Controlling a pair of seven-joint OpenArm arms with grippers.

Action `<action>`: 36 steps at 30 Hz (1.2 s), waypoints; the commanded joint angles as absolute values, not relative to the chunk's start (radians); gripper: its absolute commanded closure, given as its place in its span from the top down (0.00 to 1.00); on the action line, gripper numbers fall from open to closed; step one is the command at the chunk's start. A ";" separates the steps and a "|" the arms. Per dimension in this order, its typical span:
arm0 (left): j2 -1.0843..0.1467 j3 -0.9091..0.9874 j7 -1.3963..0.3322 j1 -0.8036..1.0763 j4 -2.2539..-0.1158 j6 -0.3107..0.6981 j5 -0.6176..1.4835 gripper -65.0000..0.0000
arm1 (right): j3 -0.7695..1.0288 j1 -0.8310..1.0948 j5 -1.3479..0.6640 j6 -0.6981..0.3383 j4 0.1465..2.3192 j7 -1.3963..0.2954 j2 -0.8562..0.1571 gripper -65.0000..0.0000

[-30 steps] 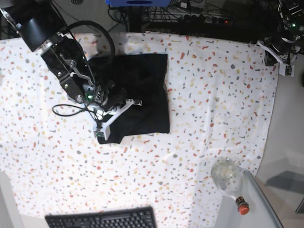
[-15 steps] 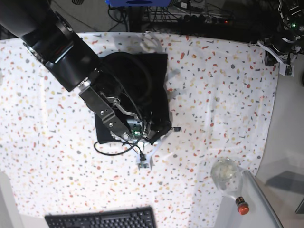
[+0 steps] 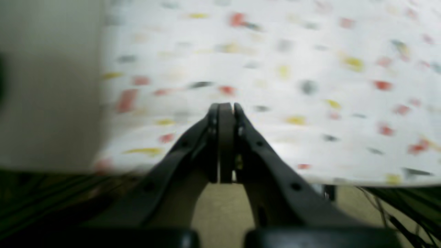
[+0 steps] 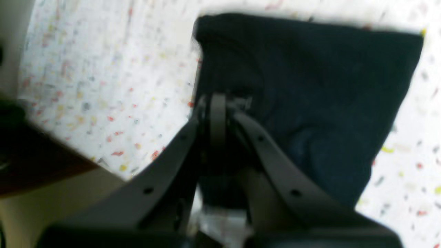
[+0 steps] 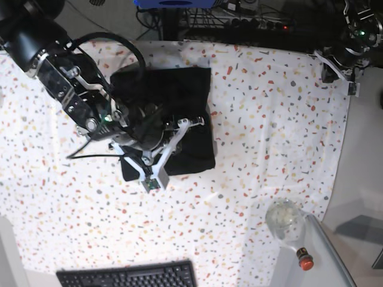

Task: Layout the t-shirt on the table in an organized manner, then fold the t-shirt properly
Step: 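Press and smooth the folded black shirt with the right gripper, then straighten the folded shirt's collar edge with the right gripper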

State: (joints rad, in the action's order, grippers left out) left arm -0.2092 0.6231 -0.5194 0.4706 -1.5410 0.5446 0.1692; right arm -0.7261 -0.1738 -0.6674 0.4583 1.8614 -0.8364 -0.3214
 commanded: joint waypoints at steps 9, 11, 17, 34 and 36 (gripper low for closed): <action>-0.199 0.624 -0.501 0.476 -1.547 0.538 0.177 0.00 | -0.631 -0.042 -0.653 0.461 1.965 -0.822 -0.456 0.00; -0.199 0.630 -0.501 0.476 -1.546 0.538 0.177 0.00 | -0.628 -0.002 -0.651 0.461 1.983 -0.819 -0.458 0.00; -0.206 0.631 -0.499 0.481 -1.546 0.538 0.177 0.00 | -0.627 -0.010 -0.572 0.461 1.946 -0.808 -0.455 0.00; -0.206 0.648 -0.499 0.478 -1.546 0.539 0.173 0.00 | -0.624 0.004 -0.542 0.461 1.888 -0.806 -0.453 0.00; -0.206 0.654 -0.499 0.478 -1.546 0.539 0.176 0.00 | -0.624 0.005 -0.542 0.461 1.865 -0.805 -0.453 0.00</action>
State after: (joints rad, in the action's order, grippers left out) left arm -0.1925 0.6476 -0.5156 0.4747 -1.5330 0.5430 0.1650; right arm -0.6319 0.0174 -0.5415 0.4625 1.8488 -0.8227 -0.4477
